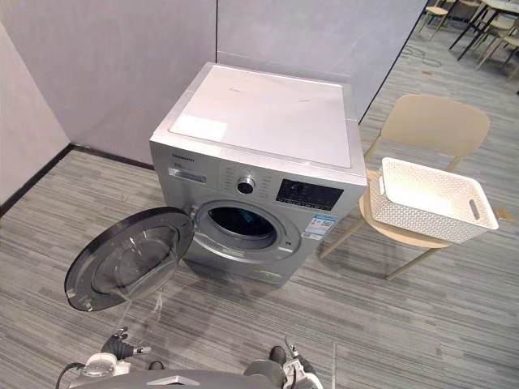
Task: Pick up the laundry basket with both hands and put the clothes into the washing machine.
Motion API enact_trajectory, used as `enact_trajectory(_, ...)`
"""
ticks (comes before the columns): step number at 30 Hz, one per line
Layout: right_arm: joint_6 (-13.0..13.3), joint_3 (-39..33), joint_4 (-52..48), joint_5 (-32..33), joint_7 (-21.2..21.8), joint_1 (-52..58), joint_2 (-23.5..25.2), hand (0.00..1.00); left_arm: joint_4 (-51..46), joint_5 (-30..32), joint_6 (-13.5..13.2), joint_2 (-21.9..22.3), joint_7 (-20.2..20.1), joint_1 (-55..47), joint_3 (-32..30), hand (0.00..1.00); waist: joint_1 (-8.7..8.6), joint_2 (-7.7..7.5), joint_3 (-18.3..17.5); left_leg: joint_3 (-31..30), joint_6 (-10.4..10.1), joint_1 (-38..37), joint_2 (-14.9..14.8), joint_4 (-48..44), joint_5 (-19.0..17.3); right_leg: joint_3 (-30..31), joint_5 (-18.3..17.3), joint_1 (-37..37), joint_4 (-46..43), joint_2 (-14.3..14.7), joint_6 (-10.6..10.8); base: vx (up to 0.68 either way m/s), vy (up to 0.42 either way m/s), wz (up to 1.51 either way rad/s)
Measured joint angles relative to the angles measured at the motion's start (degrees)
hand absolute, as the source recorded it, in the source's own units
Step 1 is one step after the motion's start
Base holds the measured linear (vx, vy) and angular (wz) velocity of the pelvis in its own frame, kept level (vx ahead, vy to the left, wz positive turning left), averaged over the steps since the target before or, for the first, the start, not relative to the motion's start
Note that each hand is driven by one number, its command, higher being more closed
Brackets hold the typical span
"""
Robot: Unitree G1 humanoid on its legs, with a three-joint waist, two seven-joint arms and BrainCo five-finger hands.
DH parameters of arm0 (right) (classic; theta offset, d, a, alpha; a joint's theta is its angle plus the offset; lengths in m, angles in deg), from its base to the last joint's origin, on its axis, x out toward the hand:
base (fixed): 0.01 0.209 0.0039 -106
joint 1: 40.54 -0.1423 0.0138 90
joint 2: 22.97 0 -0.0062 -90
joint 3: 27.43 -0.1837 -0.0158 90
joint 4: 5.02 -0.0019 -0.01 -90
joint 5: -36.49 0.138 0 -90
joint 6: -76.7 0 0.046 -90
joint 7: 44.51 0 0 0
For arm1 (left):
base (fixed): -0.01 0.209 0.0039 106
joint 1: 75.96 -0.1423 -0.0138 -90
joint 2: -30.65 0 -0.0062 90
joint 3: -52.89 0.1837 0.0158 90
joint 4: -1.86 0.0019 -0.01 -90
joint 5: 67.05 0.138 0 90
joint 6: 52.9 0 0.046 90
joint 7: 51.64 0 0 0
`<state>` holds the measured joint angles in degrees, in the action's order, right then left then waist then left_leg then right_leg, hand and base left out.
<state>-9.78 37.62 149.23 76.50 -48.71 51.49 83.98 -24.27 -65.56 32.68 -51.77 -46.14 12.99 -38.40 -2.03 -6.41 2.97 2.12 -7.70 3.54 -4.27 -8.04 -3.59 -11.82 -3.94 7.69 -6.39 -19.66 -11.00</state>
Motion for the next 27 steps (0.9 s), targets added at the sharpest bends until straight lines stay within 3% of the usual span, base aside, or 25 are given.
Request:
enact_trajectory(1,0.0,0.1,-0.1,0.0,0.1,0.3,-0.4,0.00,-0.2,0.0,0.1,0.2,0.0,-0.7,-0.7,0.00,0.35,2.95,-0.4,0.9,3.7,1.1,-1.2,-0.6,-1.1,0.8,-8.5,-0.4,-2.3,1.7,1.2,-0.10,0.098,-0.16)
enact_trajectory(2,0.0,1.5,-0.4,0.0,0.3,-0.1,-1.2,0.00,-0.2,0.1,0.2,0.5,0.1,-1.6,-3.1,0.00,-0.11,3.12,-0.1,1.4,4.1,1.3,-2.7,-1.0,-0.7,3.5,-6.9,3.8,-18.4,3.6,7.9,-0.11,0.111,-0.15)
enact_trajectory(4,0.0,4.2,-0.2,-0.1,0.5,1.1,-0.7,0.00,-0.3,0.1,0.4,-0.7,0.3,-2.1,-4.1,0.00,0.37,1.48,-0.3,1.0,4.6,0.8,-3.3,-0.9,-0.5,4.0,-6.9,5.6,-40.0,6.5,10.4,-0.06,0.035,0.07)
enact_trajectory(5,0.0,4.6,-0.2,-0.2,0.6,1.3,-0.6,0.00,-0.5,-0.2,0.4,-0.9,0.2,-2.0,-4.3,0.00,0.67,1.01,-0.3,0.9,4.6,0.5,-3.0,-0.6,-0.3,3.3,-6.8,4.9,-43.3,7.2,10.5,0.00,0.000,0.00)
enact_trajectory(6,0.0,4.7,-0.1,-1.1,0.6,1.1,-0.3,0.00,-0.7,-0.2,0.5,-1.2,0.2,-2.2,-4.4,0.00,1.57,0.14,-0.5,1.2,4.6,-0.1,-1.7,0.5,0.5,2.3,-2.8,2.6,-42.6,7.8,11.5,0.04,0.005,-0.21)
enact_trajectory(7,0.0,4.4,-0.3,-2.0,0.7,1.1,-0.1,0.00,-0.3,-0.2,0.7,-1.0,0.3,-2.0,-5.5,0.00,2.11,-0.77,-1.2,2.1,4.4,-0.6,0.3,2.4,2.6,2.4,-1.1,0.0,-36.0,7.6,12.8,0.05,0.022,-0.26)
enact_trajectory(10,0.0,4.0,-0.5,-2.2,1.2,-0.3,-1.7,0.00,0.1,-1.4,1.1,1.9,0.3,-1.8,-5.6,0.00,2.22,3.28,-2.0,3.4,5.3,-0.5,-0.2,7.3,6.3,1.9,-2.8,-5.9,-19.7,9.9,14.7,-0.02,0.028,-0.22)
enact_trajectory(14,0.0,4.5,-0.4,-2.2,1.7,-2.4,-0.5,0.00,0.1,-3.3,1.1,2.2,0.3,-1.4,-5.3,0.00,3.24,2.63,-1.9,6.3,5.3,-0.4,1.1,10.4,8.6,2.0,-3.9,-10.0,-5.8,9.7,16.2,-0.09,-0.007,-0.41)
enact_trajectory(18,0.1,6.5,-0.4,-2.2,1.9,-2.9,-0.6,0.00,0.0,-4.7,1.0,3.4,0.3,-0.2,-4.4,0.00,3.16,2.02,-1.4,6.5,4.9,0.5,1.7,12.5,11.6,1.5,-5.9,-10.1,-1.9,9.6,18.0,-0.16,-0.073,-0.03)
enact_trajectory(22,0.2,8.1,-0.7,-2.1,2.3,-0.5,-2.5,0.00,-3.0,-6.2,0.7,4.3,0.3,-1.0,-3.2,0.00,2.60,4.57,-0.3,2.1,4.5,1.1,0.8,12.5,13.6,-2.8,-6.1,-11.9,-2.1,11.0,17.4,-0.15,-0.052,0.49)
enact_trajectory(24,0.4,8.3,-0.7,-2.1,2.3,0.1,-3.5,0.00,-8.4,-8.2,0.5,4.3,0.4,-2.5,-3.3,0.00,2.63,5.18,0.4,-0.6,4.2,2.7,0.9,11.8,14.2,-5.3,-6.0,-12.3,-2.1,11.2,17.2,-0.14,-0.018,0.77)
enact_trajectory(27,0.8,7.9,-0.8,-2.2,2.3,-0.6,-4.5,0.00,-20.8,-10.5,0.4,4.6,0.6,-5.1,-4.9,0.00,3.94,7.01,3.7,-2.9,4.3,6.4,1.3,5.3,12.4,-7.4,-6.1,-12.5,-3.5,11.0,17.1,-0.12,0.029,0.40)
